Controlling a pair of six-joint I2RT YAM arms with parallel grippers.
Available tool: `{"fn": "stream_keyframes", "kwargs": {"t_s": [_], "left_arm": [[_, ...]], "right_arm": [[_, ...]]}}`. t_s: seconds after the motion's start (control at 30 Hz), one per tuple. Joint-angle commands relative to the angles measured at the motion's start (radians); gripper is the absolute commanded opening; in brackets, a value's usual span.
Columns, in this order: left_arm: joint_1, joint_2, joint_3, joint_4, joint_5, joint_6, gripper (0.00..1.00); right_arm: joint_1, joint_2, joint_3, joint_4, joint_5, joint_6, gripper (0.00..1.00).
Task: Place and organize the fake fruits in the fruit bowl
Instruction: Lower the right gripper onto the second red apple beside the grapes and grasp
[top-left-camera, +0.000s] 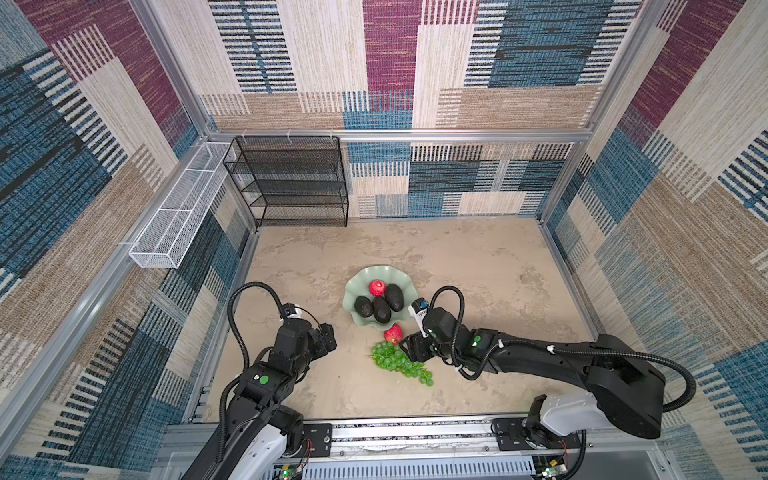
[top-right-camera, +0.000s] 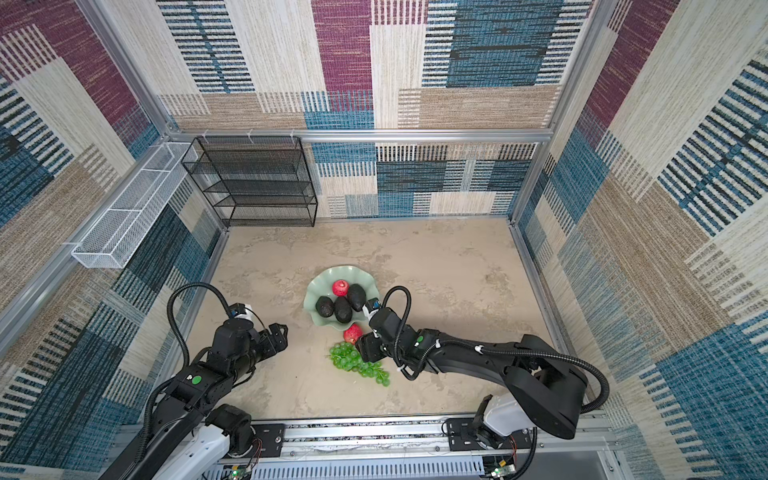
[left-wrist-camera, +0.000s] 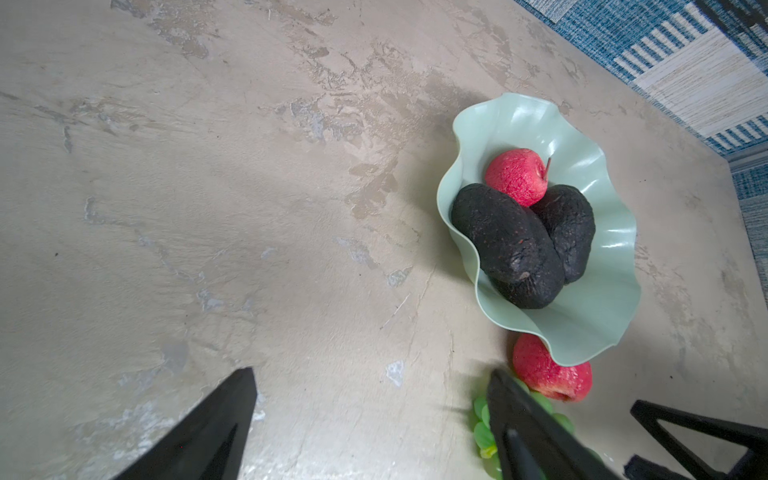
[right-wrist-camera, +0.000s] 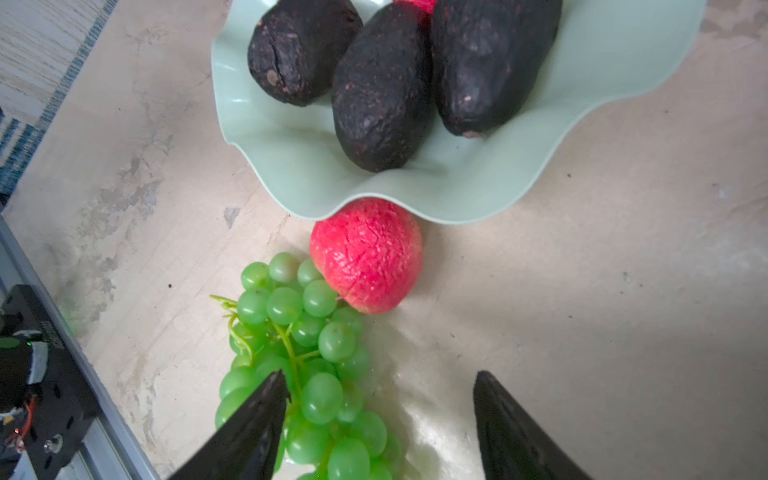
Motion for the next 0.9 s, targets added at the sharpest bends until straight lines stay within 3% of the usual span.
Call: {"fn": "stream_keyframes", "kwargs": {"t_s": [0.0, 0.63, 0.87], "left_arm": [[0.001, -0.006, 0.005, 0.022, -0.002, 0.013, 0.90], [0.005, -0.056, 0.002, -0.016, -0.025, 0.015, 0.90], [0.006, -0.061, -0.006, -0.018, -0.027, 0.017, 0.90]], "right_arm": [[0.000, 0.044, 0.029, 0.097, 0.009, 0.041, 0.73], [0.000, 0.243, 0.132, 0.163, 0.057, 0.068, 0.70], [0.000, 0.261, 0.132, 0.155, 0.079, 0.078, 0.56]]}}
